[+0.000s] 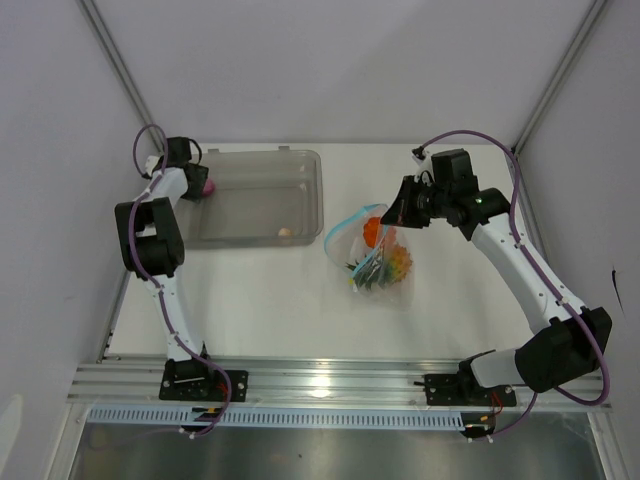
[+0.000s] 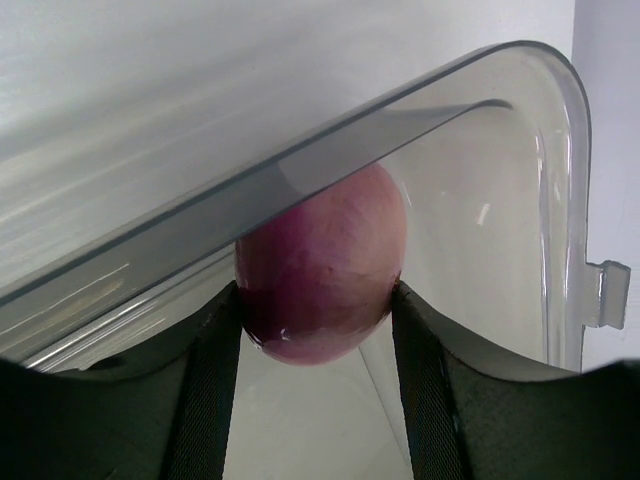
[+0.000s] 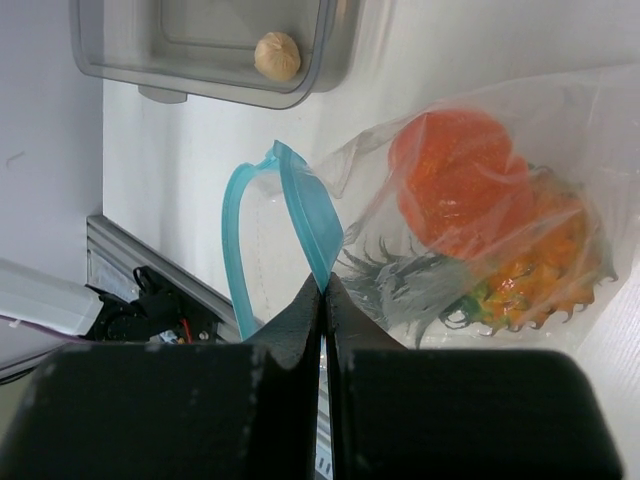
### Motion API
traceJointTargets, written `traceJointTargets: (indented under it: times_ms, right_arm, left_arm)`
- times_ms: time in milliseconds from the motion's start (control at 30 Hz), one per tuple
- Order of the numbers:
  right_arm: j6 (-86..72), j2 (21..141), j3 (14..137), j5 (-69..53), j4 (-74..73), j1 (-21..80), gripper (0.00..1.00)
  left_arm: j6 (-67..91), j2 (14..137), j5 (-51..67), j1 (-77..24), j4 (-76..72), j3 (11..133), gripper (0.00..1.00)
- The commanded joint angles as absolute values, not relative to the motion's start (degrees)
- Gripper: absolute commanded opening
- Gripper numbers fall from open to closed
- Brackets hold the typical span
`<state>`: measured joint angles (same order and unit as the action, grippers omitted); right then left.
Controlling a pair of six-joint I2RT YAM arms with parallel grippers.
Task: Place the food in the zip-top bag and seal the zipper
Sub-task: Pick up the fake fruit from the bin, then place the fake fruit in the zipper food storage bag.
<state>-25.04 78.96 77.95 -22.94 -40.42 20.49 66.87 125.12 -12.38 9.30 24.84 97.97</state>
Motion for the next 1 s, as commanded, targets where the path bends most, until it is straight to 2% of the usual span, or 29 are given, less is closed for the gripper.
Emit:
traceJointTargets:
  times_ms: [0,33,367,500,633,833,867,967]
  right_arm:
    - [-25.7,76.9,78.6,-20.8,-40.8,20.4,0.00]
    - [-25.6,76.9,78.5,-20.5,-41.0,20.3,0.00]
    - [-26.3,76.1,78.7,-17.3,-41.4,20.3,0.00]
    - [-26.6,74.7,77.6,-16.8,-39.9,20.5,0.00]
    - [-26.9,74.4,76.6,-16.9,-39.8,21.1,0.00]
    - [-27.8,73.0,75.6,-15.7,-39.6,22.9,0.00]
    - [-27.9,72.8,75.3,-15.4,-39.4,23.1,0.00]
    - [-28.7,71.7,74.5,-15.2,-38.8,23.5,0.00]
  left_arm:
    - [65.9,123.3,-9.6,9.8,22.2,96.6,0.04]
    - [66.1,122.6,-8.8,9.8,21.6,95.8,0.01]
    - [68.6,106.1,-0.3,3.9,12.7,75.5,0.01]
    - [68.8,97.0,5.7,-2.2,6.3,67.4,0.01]
    - [67.1,85.8,13.5,-10.7,-7.6,58.9,0.01]
    - [54.3,72.1,17.7,-20.9,-20.8,50.3,0.01]
    - [53.4,69.4,20.5,-22.0,-26.5,48.0,0.01]
    - [50.5,67.1,25.0,-25.9,-29.1,46.0,0.01]
